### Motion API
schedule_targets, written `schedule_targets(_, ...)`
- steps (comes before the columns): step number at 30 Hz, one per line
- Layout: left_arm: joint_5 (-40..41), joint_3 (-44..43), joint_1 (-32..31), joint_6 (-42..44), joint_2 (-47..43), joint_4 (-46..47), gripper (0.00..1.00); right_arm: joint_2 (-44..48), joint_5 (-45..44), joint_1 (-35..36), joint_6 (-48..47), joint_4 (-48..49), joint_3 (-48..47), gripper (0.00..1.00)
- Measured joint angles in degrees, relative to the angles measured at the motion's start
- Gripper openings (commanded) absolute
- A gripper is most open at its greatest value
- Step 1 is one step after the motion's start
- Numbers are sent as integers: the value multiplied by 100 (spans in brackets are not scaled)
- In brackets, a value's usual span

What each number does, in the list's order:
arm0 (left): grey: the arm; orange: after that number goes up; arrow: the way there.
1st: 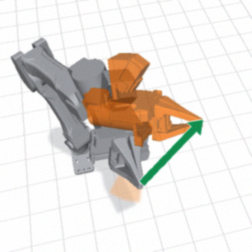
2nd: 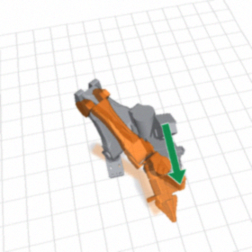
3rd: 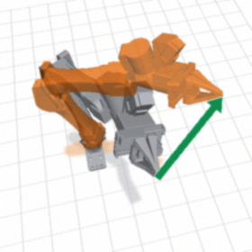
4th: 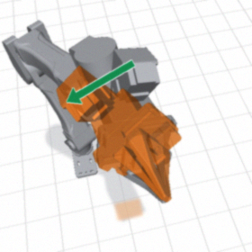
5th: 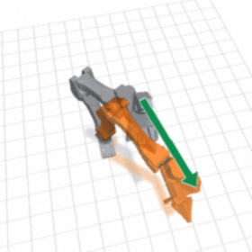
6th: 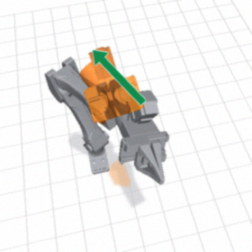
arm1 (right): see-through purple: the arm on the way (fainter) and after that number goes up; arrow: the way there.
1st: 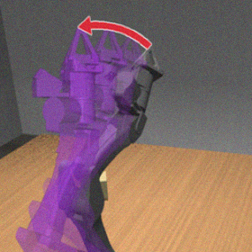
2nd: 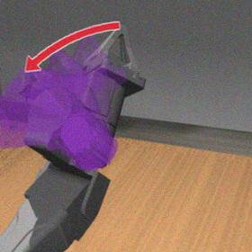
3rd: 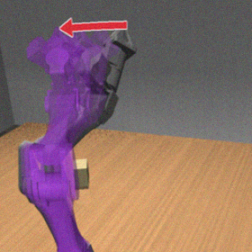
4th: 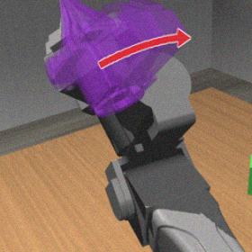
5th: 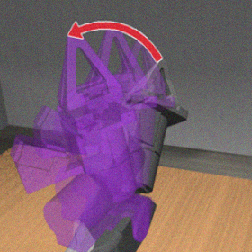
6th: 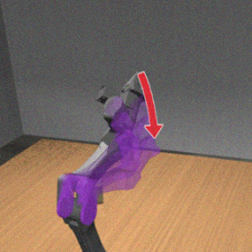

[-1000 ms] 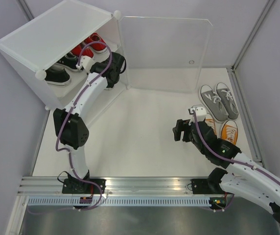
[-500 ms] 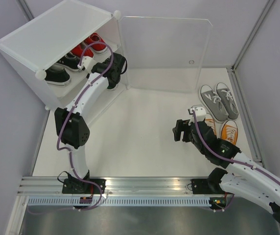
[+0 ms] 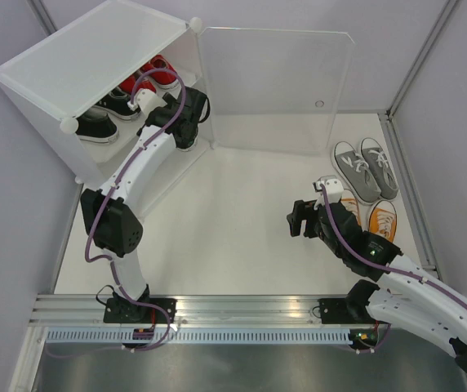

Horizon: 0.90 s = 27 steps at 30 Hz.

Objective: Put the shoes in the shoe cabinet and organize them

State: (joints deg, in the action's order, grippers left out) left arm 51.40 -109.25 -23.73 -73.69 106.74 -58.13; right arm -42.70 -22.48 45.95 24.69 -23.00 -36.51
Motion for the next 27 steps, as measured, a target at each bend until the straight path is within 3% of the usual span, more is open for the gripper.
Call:
schedule_targets(15, -603, 723, -472, 1215, -98, 807, 100, 50, 63, 2, -2, 31, 44, 82)
schedule_targets(27, -581, 684, -402, 1353, 492, 1119, 93, 48, 107, 0, 0, 31, 48, 82)
